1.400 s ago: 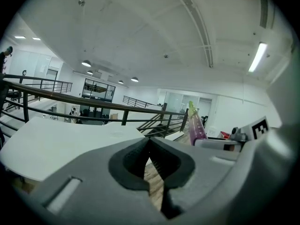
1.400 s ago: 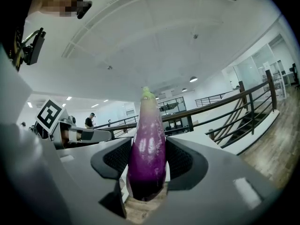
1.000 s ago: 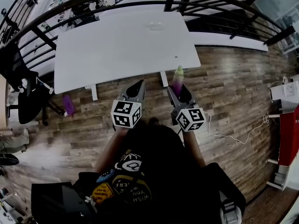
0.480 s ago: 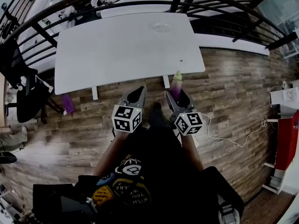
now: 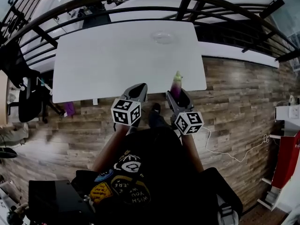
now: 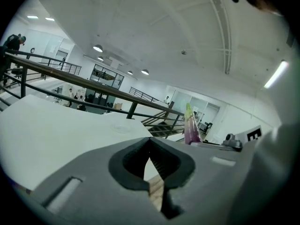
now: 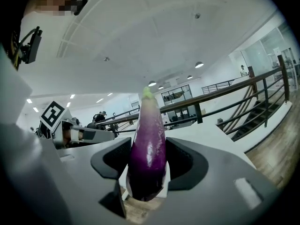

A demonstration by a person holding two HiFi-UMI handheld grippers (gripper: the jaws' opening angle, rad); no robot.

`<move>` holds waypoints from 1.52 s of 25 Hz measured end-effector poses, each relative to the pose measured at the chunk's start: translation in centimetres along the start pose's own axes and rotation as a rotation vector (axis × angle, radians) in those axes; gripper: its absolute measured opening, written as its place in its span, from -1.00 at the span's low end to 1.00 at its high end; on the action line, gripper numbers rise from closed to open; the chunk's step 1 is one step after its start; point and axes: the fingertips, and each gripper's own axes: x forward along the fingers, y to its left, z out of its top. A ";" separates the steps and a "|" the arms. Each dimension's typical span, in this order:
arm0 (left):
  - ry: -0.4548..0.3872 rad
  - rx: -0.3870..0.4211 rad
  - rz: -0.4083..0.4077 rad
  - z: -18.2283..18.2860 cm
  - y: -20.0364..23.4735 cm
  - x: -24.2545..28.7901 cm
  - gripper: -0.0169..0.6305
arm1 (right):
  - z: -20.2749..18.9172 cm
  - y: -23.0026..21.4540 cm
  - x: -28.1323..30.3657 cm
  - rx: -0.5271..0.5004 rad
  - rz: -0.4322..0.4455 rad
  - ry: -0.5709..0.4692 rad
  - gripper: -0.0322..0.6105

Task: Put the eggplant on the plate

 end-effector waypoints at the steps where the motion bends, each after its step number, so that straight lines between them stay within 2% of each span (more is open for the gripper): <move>1: 0.001 -0.010 -0.003 0.3 -0.2 1.1 -0.95 | 0.3 -0.8 0.3 -0.006 0.009 0.005 -0.17; 7: 0.002 0.017 0.025 1.7 -2.5 6.1 -0.95 | 1.0 -6.4 2.1 -0.002 0.079 0.083 -0.17; 14: 0.040 0.018 0.138 1.2 0.8 9.2 -0.95 | 1.2 -8.9 5.5 -0.035 0.157 0.170 -0.17; 18: 0.066 0.008 0.143 0.9 0.6 10.7 -0.95 | 1.3 -10.2 6.7 -0.043 0.170 0.189 -0.17; 22: 0.067 0.017 0.131 1.4 0.9 12.2 -0.95 | 0.5 -11.8 9.4 -0.112 0.177 0.245 -0.17; 28: 0.072 0.021 0.134 1.7 1.6 14.1 -0.95 | -0.5 -15.5 14.2 -0.306 0.197 0.364 -0.17; 33: 0.072 -0.001 0.159 1.8 2.0 13.7 -0.95 | -1.9 -20.3 19.9 -0.566 0.233 0.533 -0.17; 38: 0.065 -0.049 0.211 1.3 4.1 11.9 -0.95 | -4.4 -23.6 25.1 -0.842 0.286 0.729 -0.17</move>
